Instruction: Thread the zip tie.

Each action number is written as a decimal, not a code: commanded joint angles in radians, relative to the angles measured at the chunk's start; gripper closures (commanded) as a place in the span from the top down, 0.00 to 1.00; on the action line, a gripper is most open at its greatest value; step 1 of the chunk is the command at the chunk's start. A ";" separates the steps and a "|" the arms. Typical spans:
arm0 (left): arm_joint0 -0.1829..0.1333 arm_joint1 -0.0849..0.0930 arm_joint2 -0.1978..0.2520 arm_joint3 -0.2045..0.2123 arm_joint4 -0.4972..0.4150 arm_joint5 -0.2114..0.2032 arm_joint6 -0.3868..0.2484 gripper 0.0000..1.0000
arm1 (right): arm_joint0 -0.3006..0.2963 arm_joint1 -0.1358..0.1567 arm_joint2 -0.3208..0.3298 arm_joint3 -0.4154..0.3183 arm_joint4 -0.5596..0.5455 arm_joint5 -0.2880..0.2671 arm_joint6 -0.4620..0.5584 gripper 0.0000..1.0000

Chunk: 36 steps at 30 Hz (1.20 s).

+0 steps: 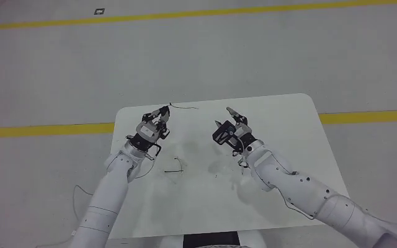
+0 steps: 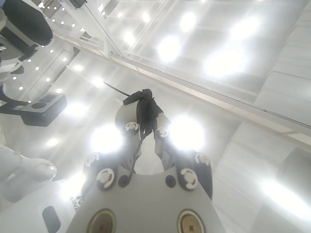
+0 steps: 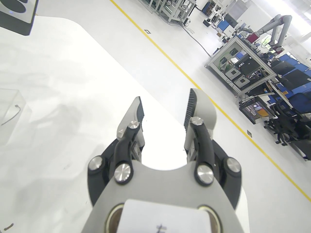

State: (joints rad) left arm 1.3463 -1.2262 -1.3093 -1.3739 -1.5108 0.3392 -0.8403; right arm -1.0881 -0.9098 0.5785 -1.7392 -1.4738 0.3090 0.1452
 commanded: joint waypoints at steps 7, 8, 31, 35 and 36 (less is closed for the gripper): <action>0.005 0.024 0.009 0.031 0.022 0.001 -0.065 0.00 | -0.067 0.016 0.132 0.021 0.177 -0.084 -0.117 1.00; 0.004 0.030 0.017 0.038 0.025 0.001 -0.085 0.00 | -0.077 0.020 0.155 0.022 0.201 -0.107 -0.138 1.00; -0.036 0.123 0.134 0.112 -0.045 0.001 -0.307 0.00 | -0.199 0.051 0.386 0.004 0.427 -0.348 -0.282 1.00; -0.036 0.123 0.134 0.112 -0.045 0.001 -0.307 0.00 | -0.199 0.051 0.386 0.004 0.427 -0.348 -0.282 1.00; -0.036 0.123 0.134 0.112 -0.045 0.001 -0.307 0.00 | -0.199 0.051 0.386 0.004 0.427 -0.348 -0.282 1.00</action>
State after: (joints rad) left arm 1.3103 -1.1029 -1.1757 -1.2623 -1.5554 0.3400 -1.1470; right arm -1.2868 -0.8587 0.9647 -1.7351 -1.0467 -0.0388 -0.1371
